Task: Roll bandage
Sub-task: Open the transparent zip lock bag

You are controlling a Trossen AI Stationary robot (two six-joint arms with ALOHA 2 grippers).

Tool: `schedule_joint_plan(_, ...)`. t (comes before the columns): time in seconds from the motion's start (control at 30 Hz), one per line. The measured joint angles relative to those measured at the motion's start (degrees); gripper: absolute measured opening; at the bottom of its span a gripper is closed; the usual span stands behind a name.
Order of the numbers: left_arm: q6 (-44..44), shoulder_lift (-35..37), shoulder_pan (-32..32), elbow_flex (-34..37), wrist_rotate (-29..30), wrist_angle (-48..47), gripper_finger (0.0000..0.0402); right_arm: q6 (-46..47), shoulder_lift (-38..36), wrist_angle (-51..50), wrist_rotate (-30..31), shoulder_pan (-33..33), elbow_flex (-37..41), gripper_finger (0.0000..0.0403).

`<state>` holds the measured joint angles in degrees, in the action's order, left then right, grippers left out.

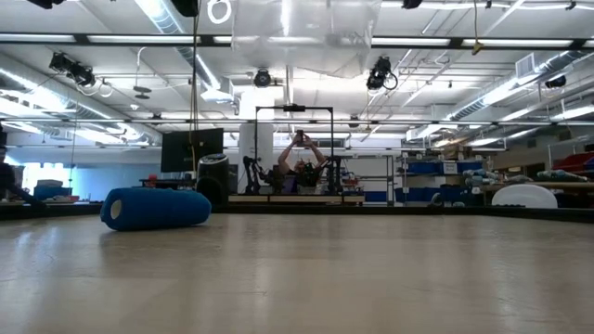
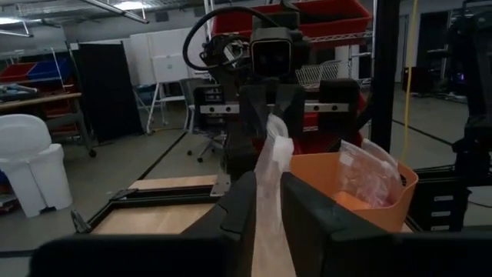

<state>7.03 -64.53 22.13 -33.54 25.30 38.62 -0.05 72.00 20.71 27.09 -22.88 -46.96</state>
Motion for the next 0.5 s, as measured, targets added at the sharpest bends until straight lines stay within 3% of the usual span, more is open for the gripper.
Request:
schedule_joint_plan(0.23,0.0,-0.1,0.0,0.0,0.0,-0.1,0.001,0.5,0.0,0.0,-1.0,1.3,0.0,0.0)
schedule_joint_plan(0.5,-2.6,-3.5,-1.5,-0.1,1.7,2.0,0.0004,1.4,0.0,0.6,-5.8,3.9,0.0,0.0)
